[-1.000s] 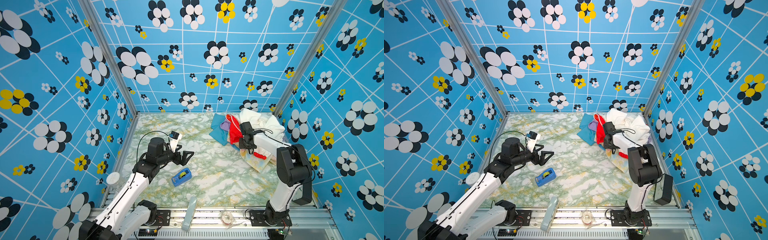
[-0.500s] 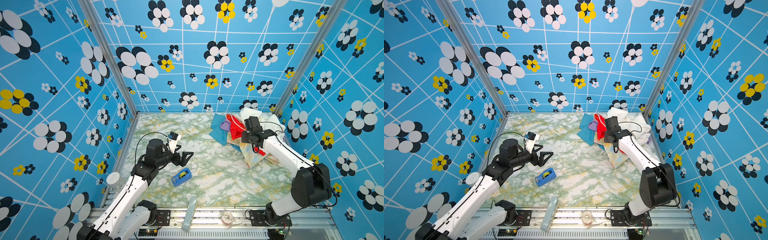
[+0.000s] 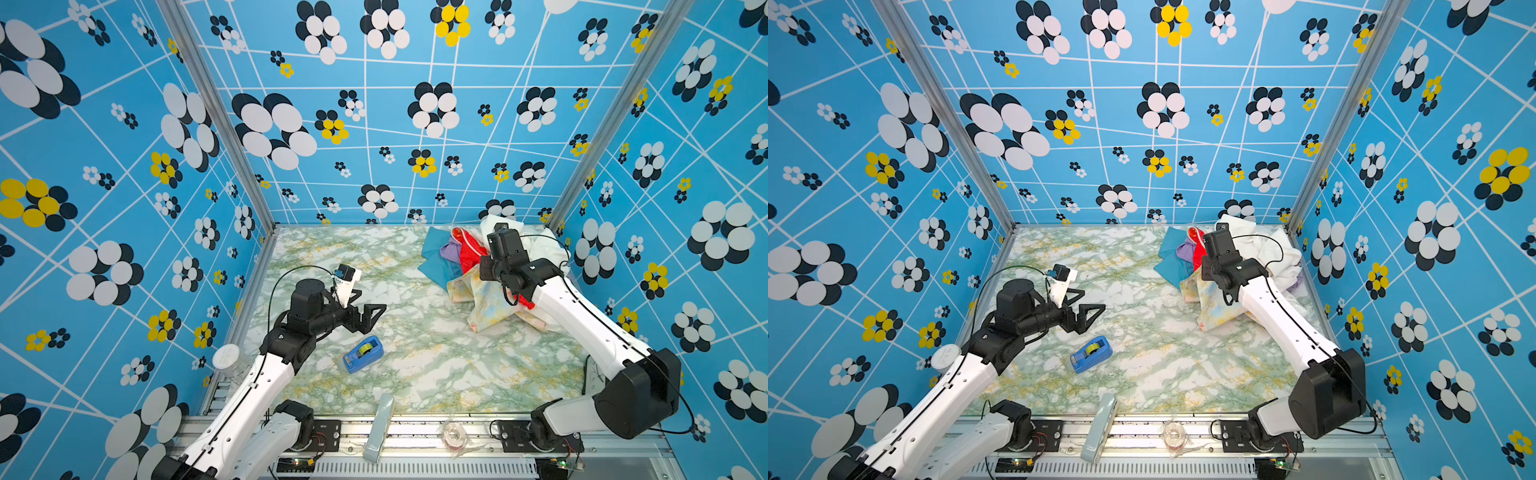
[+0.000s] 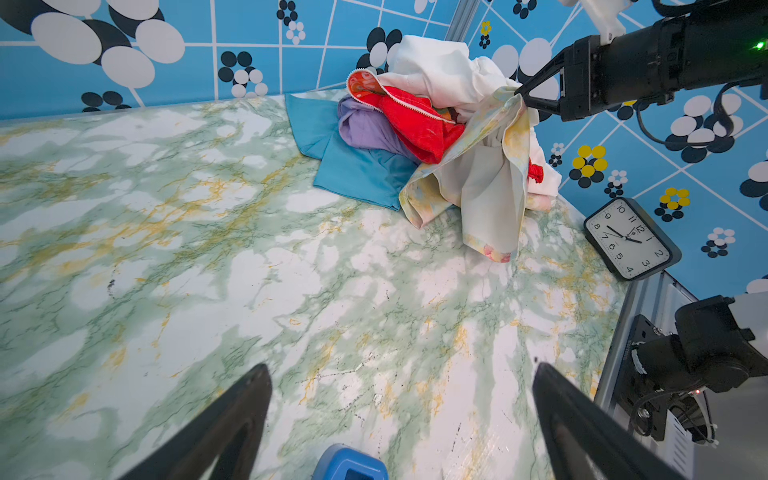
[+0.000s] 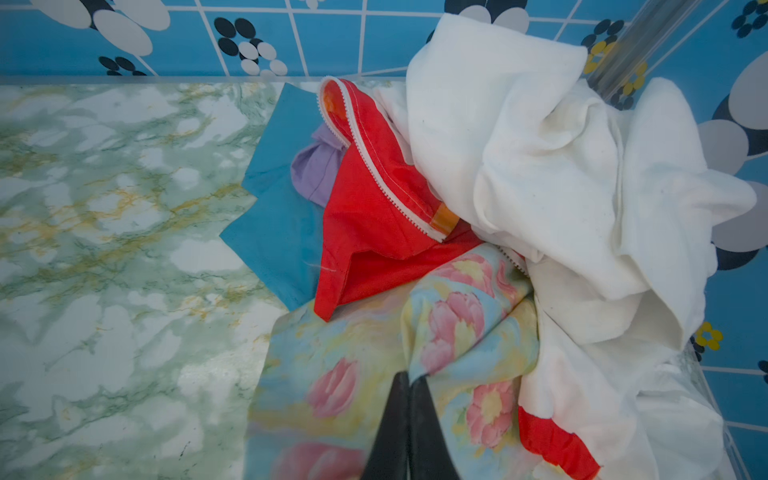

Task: Pick out a specific cloth from the pile
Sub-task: 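Push the right gripper under the red cloth onto the floral cloth and close, then lift the floral cloth with the right gripper and pull it out of the pile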

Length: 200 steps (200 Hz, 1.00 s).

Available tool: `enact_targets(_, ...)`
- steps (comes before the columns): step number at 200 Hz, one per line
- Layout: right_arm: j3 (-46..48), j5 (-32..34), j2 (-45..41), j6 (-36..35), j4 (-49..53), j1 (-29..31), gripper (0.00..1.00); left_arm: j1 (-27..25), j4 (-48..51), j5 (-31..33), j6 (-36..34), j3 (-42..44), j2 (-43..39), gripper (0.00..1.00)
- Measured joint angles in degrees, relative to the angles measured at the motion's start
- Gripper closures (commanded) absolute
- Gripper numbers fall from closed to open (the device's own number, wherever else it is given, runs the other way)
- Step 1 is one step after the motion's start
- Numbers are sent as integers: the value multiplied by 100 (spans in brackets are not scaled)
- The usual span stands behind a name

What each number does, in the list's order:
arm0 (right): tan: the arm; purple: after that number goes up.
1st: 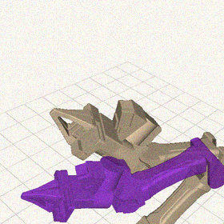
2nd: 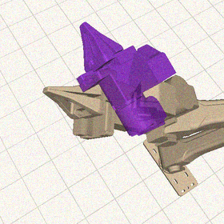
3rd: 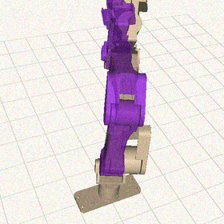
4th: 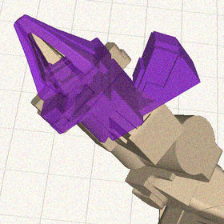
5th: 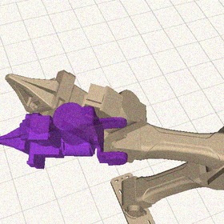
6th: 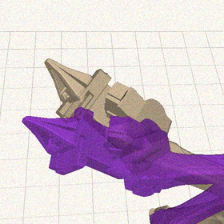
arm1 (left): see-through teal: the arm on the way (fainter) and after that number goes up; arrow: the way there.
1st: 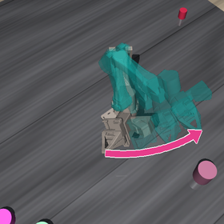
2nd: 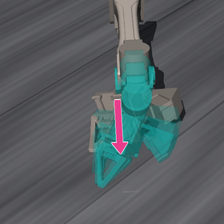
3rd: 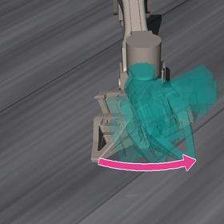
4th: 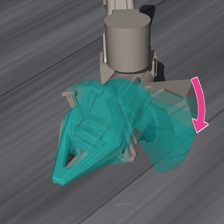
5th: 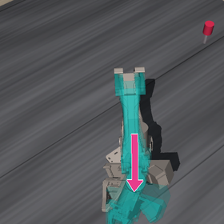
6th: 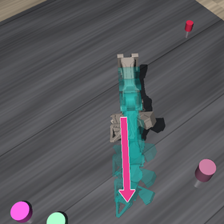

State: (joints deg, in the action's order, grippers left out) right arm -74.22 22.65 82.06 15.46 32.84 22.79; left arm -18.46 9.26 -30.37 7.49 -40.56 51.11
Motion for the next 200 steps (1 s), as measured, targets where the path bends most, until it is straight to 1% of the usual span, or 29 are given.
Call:
enact_targets(76, -76, -11, -374, -2, 2, 118, 100, 0, -2, 0, 0, 0, -48, 1)
enact_targets(150, -376, -404, -490, 4, -2, 197, 100, 0, -2, 0, 2, 0, -96, 1)
enact_targets(200, -518, -546, -527, 0, 4, 245, 100, 0, 0, 26, 2, 0, -201, 1)
